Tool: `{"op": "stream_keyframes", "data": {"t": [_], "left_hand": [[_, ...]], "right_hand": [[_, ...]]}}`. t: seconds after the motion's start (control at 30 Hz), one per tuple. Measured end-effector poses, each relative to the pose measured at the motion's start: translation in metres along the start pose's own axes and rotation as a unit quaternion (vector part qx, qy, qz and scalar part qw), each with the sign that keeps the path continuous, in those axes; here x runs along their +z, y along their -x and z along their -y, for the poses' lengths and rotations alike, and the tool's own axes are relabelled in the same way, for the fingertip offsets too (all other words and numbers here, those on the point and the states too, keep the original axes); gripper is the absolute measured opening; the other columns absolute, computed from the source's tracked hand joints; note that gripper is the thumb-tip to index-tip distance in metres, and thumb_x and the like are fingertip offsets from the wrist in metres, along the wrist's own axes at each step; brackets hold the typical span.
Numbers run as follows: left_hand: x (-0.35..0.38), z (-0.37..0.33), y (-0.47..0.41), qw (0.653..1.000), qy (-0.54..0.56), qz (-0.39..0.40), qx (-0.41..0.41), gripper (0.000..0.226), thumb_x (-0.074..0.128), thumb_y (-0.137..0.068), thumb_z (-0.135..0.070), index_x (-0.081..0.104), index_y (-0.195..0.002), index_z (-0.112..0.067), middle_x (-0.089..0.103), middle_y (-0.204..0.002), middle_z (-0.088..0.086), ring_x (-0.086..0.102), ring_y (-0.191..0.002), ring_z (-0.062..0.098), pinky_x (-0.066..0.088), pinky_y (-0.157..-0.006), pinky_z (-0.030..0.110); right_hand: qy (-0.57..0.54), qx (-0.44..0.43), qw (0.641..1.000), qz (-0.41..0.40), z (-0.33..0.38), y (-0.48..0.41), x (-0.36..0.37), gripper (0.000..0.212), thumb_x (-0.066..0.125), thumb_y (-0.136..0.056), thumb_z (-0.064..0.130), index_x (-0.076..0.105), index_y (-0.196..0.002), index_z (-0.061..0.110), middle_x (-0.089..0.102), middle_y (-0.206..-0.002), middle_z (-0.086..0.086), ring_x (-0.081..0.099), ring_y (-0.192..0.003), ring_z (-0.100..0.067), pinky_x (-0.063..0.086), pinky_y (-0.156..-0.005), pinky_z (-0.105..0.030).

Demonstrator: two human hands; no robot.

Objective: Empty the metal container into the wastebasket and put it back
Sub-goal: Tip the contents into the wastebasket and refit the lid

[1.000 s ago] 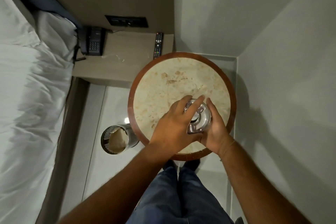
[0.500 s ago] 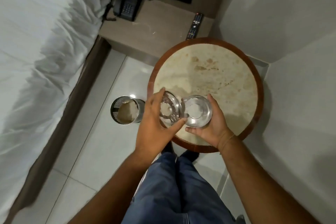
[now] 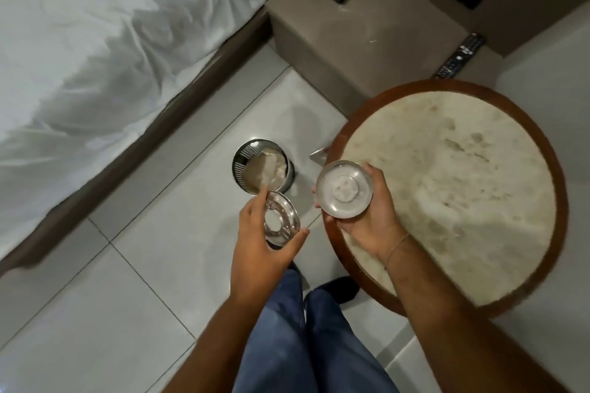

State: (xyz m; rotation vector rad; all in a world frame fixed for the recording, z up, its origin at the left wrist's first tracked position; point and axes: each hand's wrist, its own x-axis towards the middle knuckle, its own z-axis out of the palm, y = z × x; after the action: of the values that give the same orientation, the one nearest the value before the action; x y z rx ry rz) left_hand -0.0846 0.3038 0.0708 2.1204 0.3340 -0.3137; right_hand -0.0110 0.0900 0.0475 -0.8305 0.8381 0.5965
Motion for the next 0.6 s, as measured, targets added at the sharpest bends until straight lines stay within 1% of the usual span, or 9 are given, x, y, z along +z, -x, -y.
{"op": "stream_keyframes", "data": {"t": [0.07, 0.13, 0.23, 0.3, 0.43, 0.47, 0.53, 0.57, 0.6], "left_hand": [[0.002, 0.017, -0.005, 1.0, 0.012, 0.0, -0.018, 0.102, 0.085, -0.081, -0.061, 0.027, -0.163, -0.044, 0.038, -0.146, -0.034, 0.041, -0.132, -0.02, 0.035, -0.097, -0.003], [-0.002, 0.036, -0.005, 0.999, 0.032, -0.028, -0.03, 0.099, 0.084, -0.082, -0.059, 0.031, -0.163, -0.038, 0.043, -0.149, -0.023, 0.044, -0.136, -0.011, 0.036, -0.101, 0.001], [-0.005, 0.063, -0.012, 0.996, 0.041, -0.055, -0.05, 0.098, 0.083, -0.083, -0.06, 0.033, -0.163, -0.035, 0.044, -0.15, -0.022, 0.045, -0.137, -0.009, 0.036, -0.102, 0.002], [-0.005, 0.077, -0.015, 0.993, 0.061, -0.068, -0.073, 0.097, 0.084, -0.082, -0.06, 0.033, -0.162, -0.039, 0.041, -0.149, -0.03, 0.044, -0.136, -0.012, 0.035, -0.1, 0.0], [-0.007, 0.1, -0.02, 0.988, 0.073, -0.098, -0.093, 0.099, 0.081, -0.08, -0.066, 0.03, -0.161, -0.044, 0.041, -0.151, -0.026, 0.044, -0.136, -0.012, 0.035, -0.098, -0.001], [-0.007, 0.105, -0.021, 0.986, 0.076, -0.107, -0.101, 0.099, 0.08, -0.08, -0.067, 0.029, -0.162, -0.044, 0.041, -0.152, -0.025, 0.043, -0.136, -0.013, 0.035, -0.099, -0.002], [-0.007, 0.115, -0.022, 0.981, 0.091, -0.124, -0.119, 0.099, 0.079, -0.079, -0.068, 0.029, -0.161, -0.046, 0.041, -0.153, -0.024, 0.042, -0.136, -0.014, 0.035, -0.099, -0.002], [-0.008, 0.118, -0.024, 0.979, 0.099, -0.13, -0.125, 0.099, 0.08, -0.079, -0.068, 0.029, -0.161, -0.046, 0.041, -0.153, -0.023, 0.042, -0.136, -0.013, 0.036, -0.1, -0.001], [-0.007, 0.123, -0.024, 0.976, 0.106, -0.135, -0.132, 0.099, 0.08, -0.079, -0.066, 0.03, -0.162, -0.045, 0.041, -0.153, -0.023, 0.042, -0.136, -0.013, 0.036, -0.101, 0.0]], "right_hand": [[0.026, 0.002, 1.0, -0.005, -0.003, -0.029, 0.016, 0.065, 0.05, -0.097, 0.065, 0.076, -0.128, 0.014, 0.077, -0.117, -0.02, 0.076, -0.087, -0.034, 0.051, -0.061, -0.033], [0.053, -0.007, 0.998, -0.021, -0.011, -0.061, 0.037, 0.066, 0.052, -0.098, 0.065, 0.074, -0.133, 0.014, 0.078, -0.114, -0.016, 0.075, -0.092, -0.035, 0.054, -0.059, -0.032], [0.085, -0.011, 0.995, -0.045, -0.026, -0.105, 0.063, 0.073, 0.057, -0.096, 0.066, 0.065, -0.147, 0.014, 0.073, -0.139, -0.021, 0.069, -0.115, -0.04, 0.057, -0.067, -0.036], [0.109, -0.014, 0.993, -0.048, -0.035, -0.13, 0.076, 0.072, 0.062, -0.095, 0.064, 0.065, -0.147, 0.014, 0.071, -0.144, -0.022, 0.07, -0.117, -0.037, 0.059, -0.068, -0.035], [0.177, -0.008, 0.984, -0.024, -0.057, -0.172, 0.091, 0.053, 0.059, -0.101, 0.06, 0.072, -0.133, 0.02, 0.081, -0.118, -0.006, 0.077, -0.102, -0.02, 0.061, -0.065, -0.032], [0.204, -0.007, 0.979, -0.017, -0.063, -0.181, 0.094, 0.052, 0.058, -0.101, 0.06, 0.07, -0.134, 0.022, 0.081, -0.119, -0.003, 0.078, -0.102, -0.018, 0.063, -0.067, -0.032], [0.282, -0.03, 0.959, -0.028, -0.078, -0.2, 0.097, 0.057, 0.063, -0.096, 0.061, 0.06, -0.139, 0.025, 0.073, -0.129, -0.006, 0.072, -0.114, -0.022, 0.066, -0.083, -0.042], [0.324, -0.06, 0.943, -0.037, -0.084, -0.207, 0.098, 0.053, 0.066, -0.095, 0.059, 0.056, -0.135, 0.026, 0.07, -0.126, -0.006, 0.07, -0.113, -0.023, 0.065, -0.092, -0.048], [0.365, -0.092, 0.926, -0.039, -0.093, -0.213, 0.098, 0.047, 0.071, -0.096, 0.054, 0.052, -0.129, 0.027, 0.07, -0.12, -0.004, 0.069, -0.107, -0.02, 0.062, -0.093, -0.048]]}}
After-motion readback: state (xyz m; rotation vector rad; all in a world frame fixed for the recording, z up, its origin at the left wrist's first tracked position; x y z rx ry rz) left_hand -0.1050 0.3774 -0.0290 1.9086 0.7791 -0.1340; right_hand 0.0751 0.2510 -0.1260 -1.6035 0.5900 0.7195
